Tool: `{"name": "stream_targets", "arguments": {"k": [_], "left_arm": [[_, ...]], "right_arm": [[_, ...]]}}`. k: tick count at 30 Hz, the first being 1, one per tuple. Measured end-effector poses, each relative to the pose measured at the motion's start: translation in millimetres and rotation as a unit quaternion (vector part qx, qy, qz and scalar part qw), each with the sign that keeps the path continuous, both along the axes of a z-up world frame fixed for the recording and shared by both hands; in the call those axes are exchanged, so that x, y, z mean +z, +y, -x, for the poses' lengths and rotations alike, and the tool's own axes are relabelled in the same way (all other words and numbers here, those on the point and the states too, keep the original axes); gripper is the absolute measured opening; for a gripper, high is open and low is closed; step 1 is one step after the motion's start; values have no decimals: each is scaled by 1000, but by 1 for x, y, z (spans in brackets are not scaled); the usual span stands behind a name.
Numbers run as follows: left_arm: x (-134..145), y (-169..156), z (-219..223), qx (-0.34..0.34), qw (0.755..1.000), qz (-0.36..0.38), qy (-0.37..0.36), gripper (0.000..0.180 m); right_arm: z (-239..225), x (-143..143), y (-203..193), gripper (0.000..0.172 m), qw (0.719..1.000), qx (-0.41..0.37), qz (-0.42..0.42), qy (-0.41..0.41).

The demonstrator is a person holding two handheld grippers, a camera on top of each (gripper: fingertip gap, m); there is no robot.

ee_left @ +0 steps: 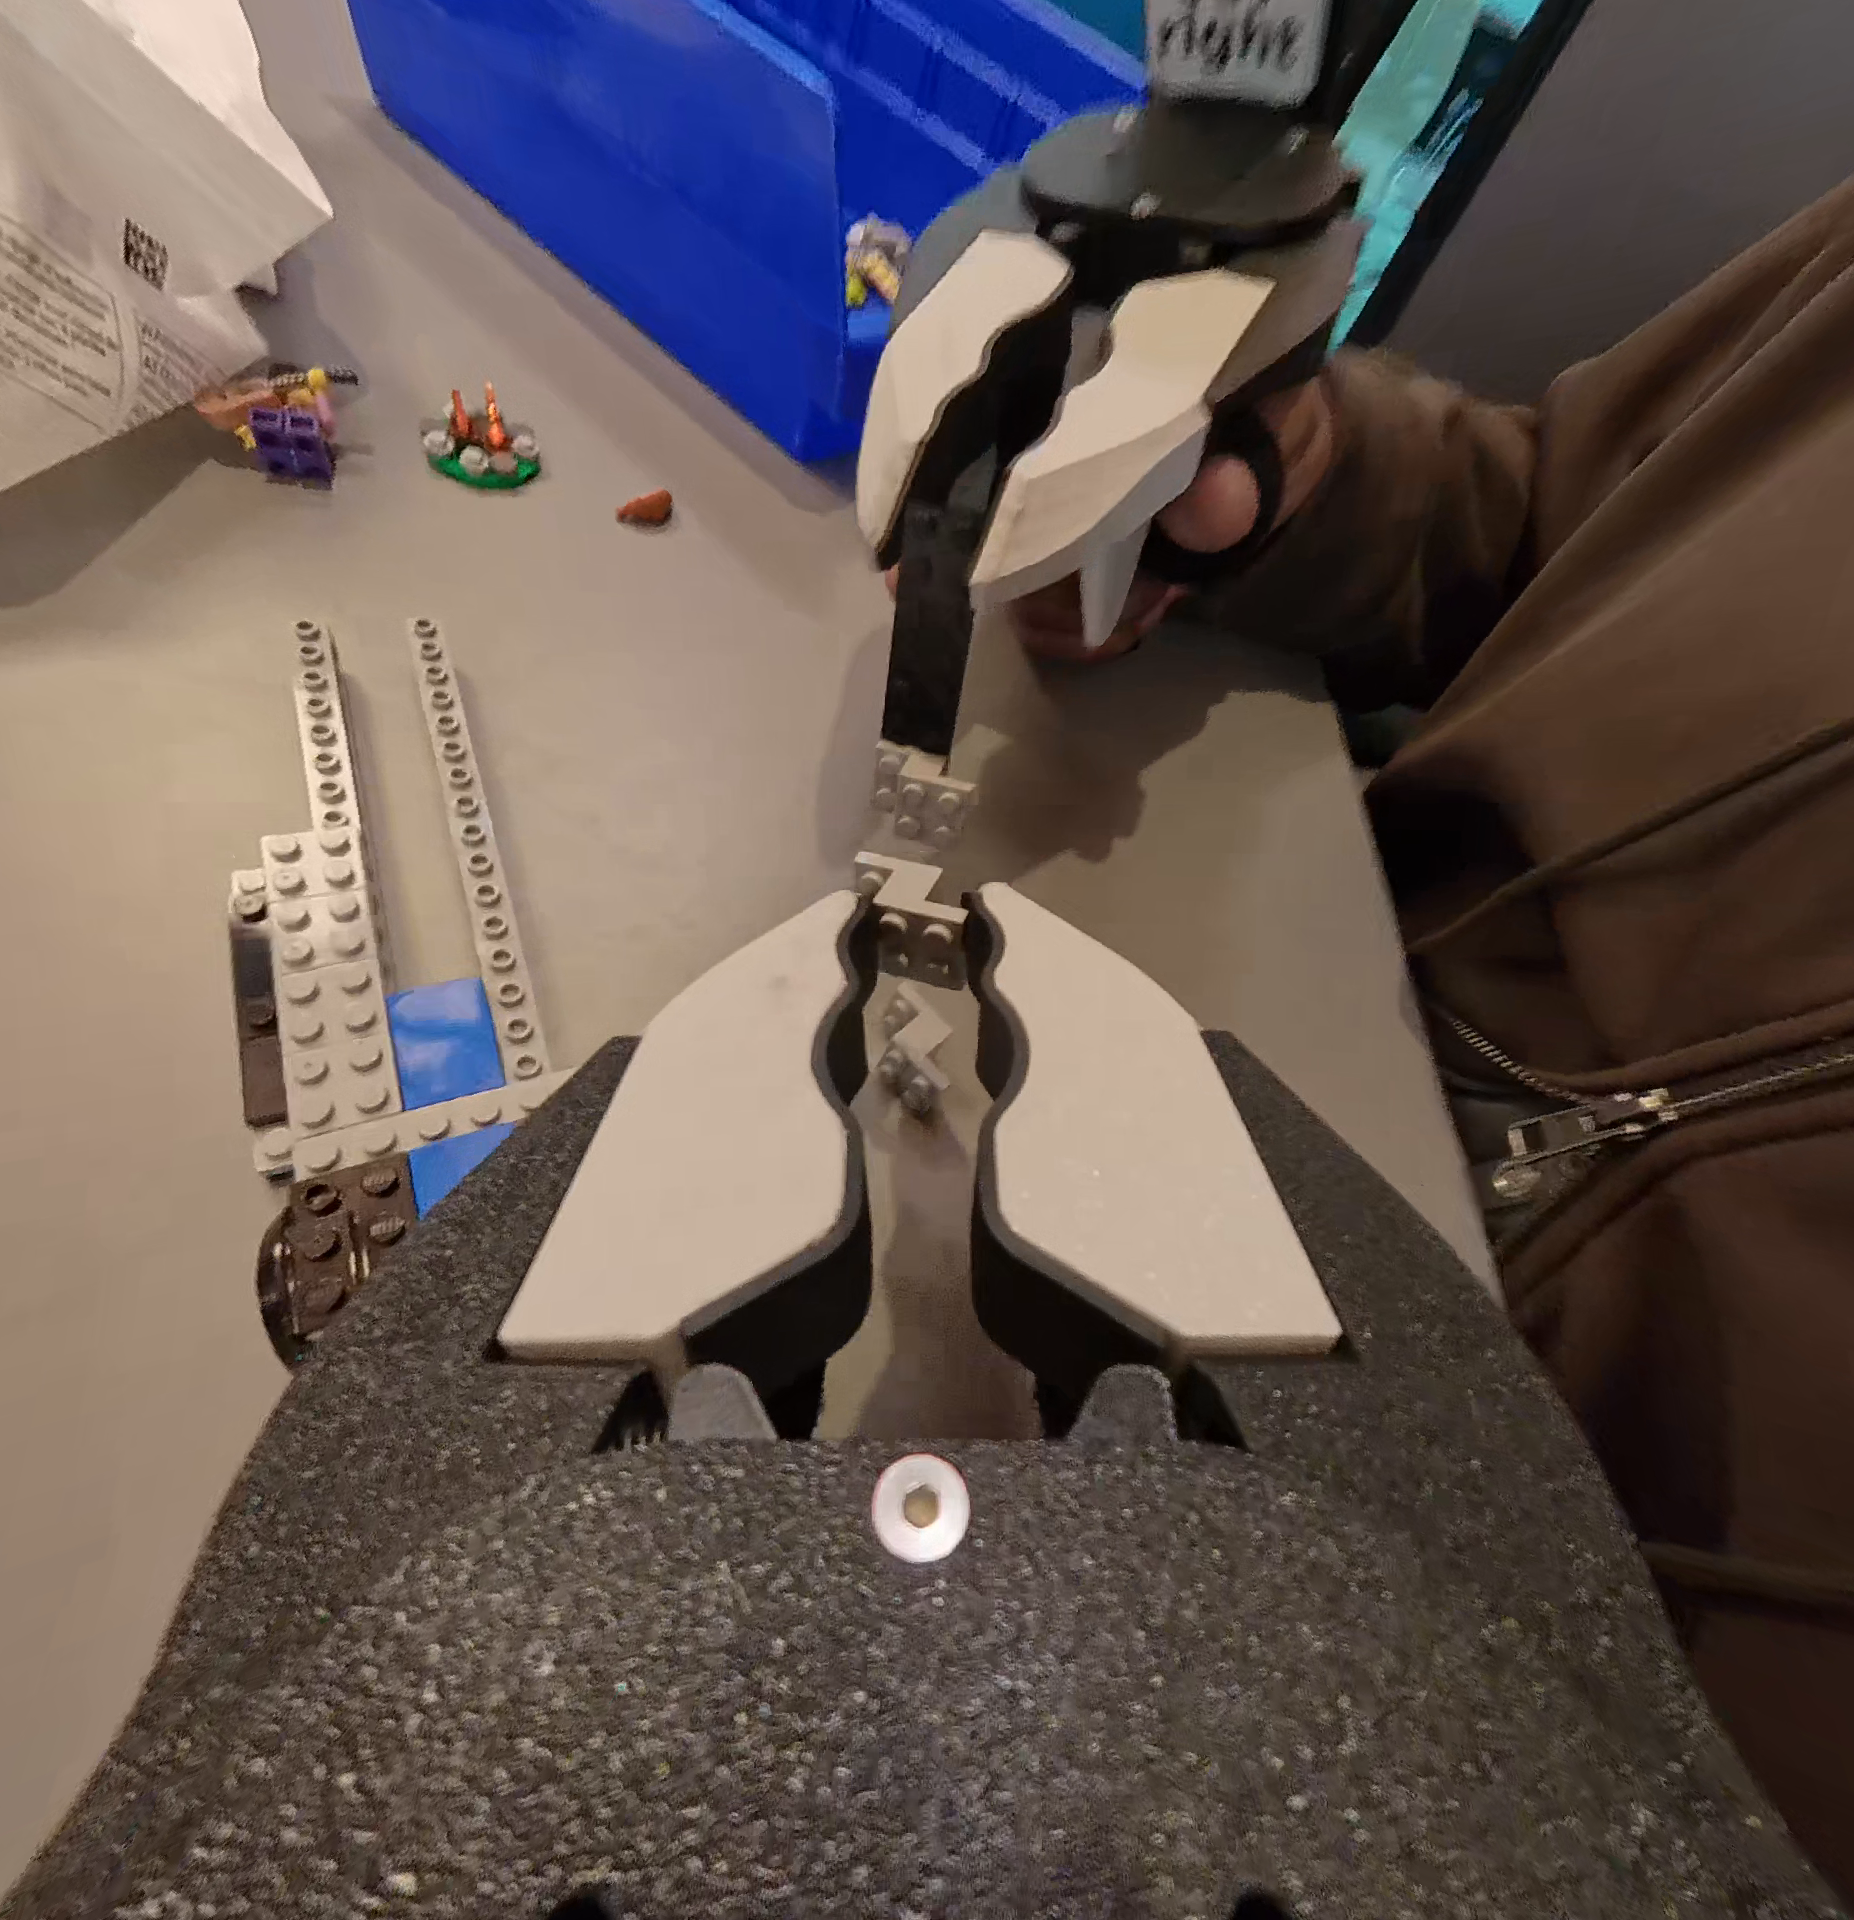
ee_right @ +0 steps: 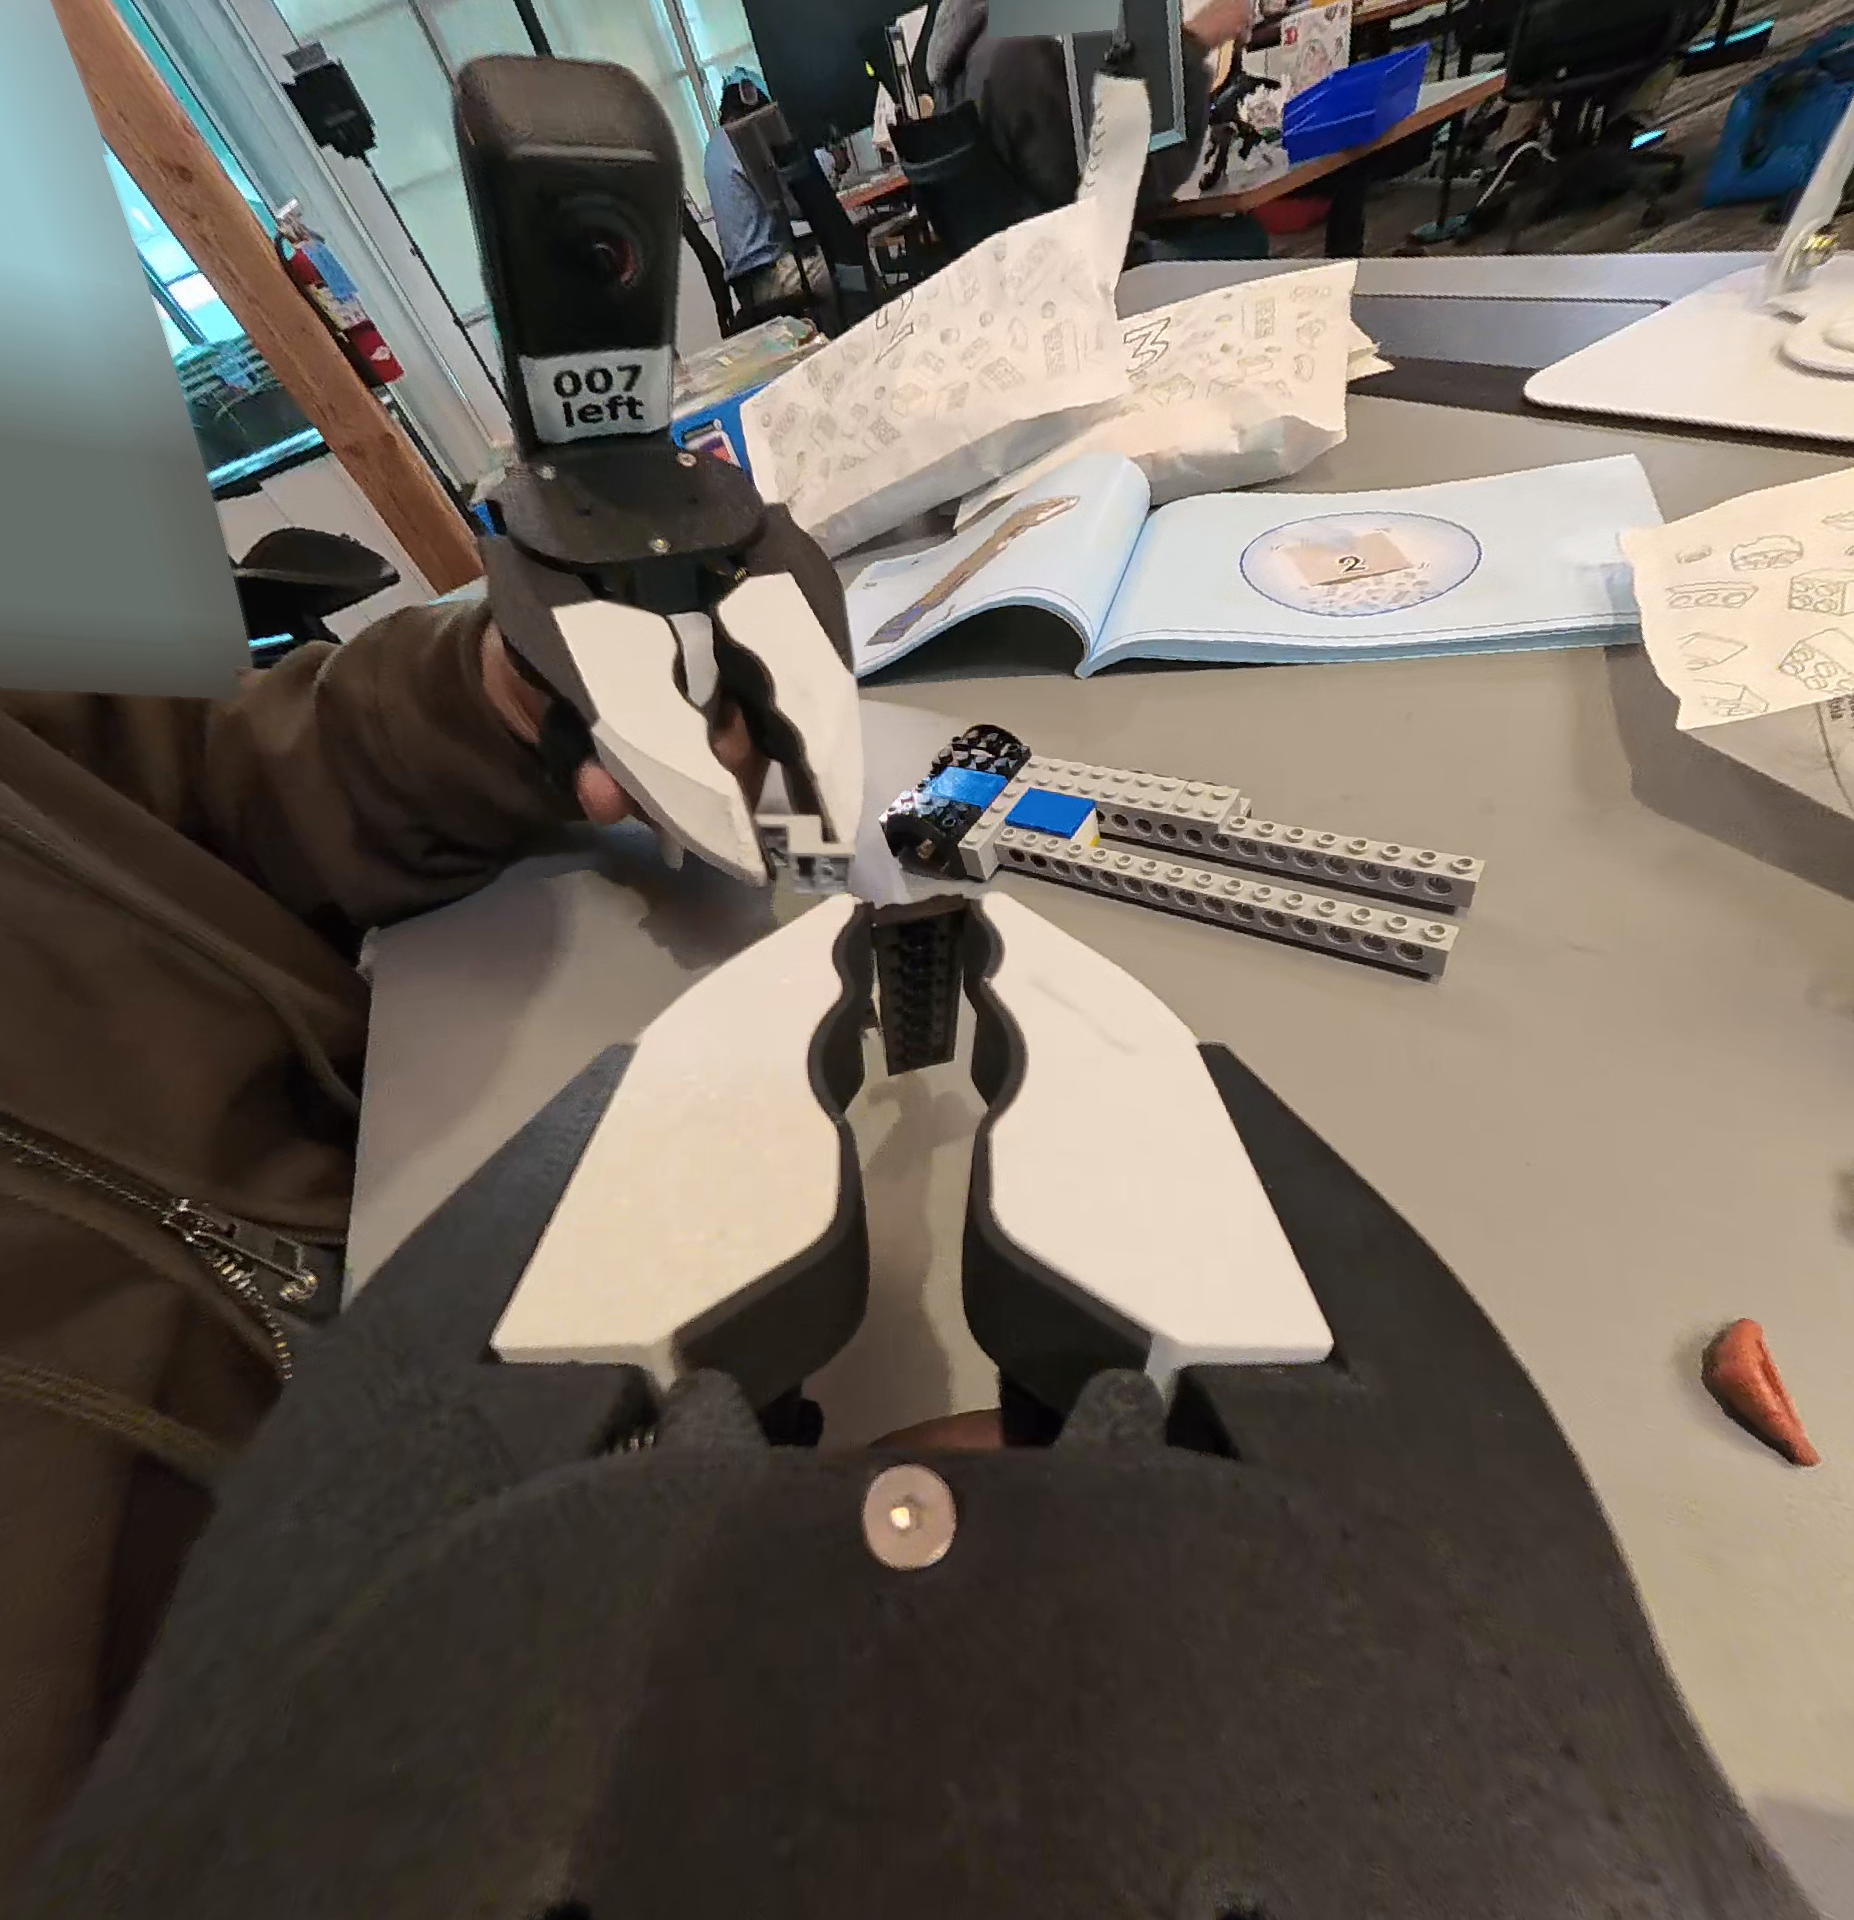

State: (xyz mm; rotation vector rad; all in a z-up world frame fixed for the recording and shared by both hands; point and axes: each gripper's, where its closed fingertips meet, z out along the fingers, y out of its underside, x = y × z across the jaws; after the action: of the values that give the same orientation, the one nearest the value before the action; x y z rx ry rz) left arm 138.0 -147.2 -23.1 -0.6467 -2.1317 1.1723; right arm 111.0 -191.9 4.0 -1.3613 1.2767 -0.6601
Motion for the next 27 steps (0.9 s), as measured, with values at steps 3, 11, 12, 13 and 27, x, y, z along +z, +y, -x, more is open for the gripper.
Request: {"name": "stream_targets", "arguments": {"k": [3,11,12,13,27], "left_arm": [[-20,-2,-2,12,996,-13,-88,16],[-36,3,0,0,992,-55,-111,21],[-34,3,1,-2,993,-53,-105,24],[-32,3,1,-4,994,-50,-102,28],[-1,0,11,-11,998,27,-48,15]], "right_arm": [[-2,-6,6,16,1000,6,23,13],[-6,-9,17,16,999,23,39,22],[-7,-9,18,16,999,23,38,21],[-7,-8,18,16,999,23,37,20],[-14,8,28,16,999,25,-5,-19]]}}
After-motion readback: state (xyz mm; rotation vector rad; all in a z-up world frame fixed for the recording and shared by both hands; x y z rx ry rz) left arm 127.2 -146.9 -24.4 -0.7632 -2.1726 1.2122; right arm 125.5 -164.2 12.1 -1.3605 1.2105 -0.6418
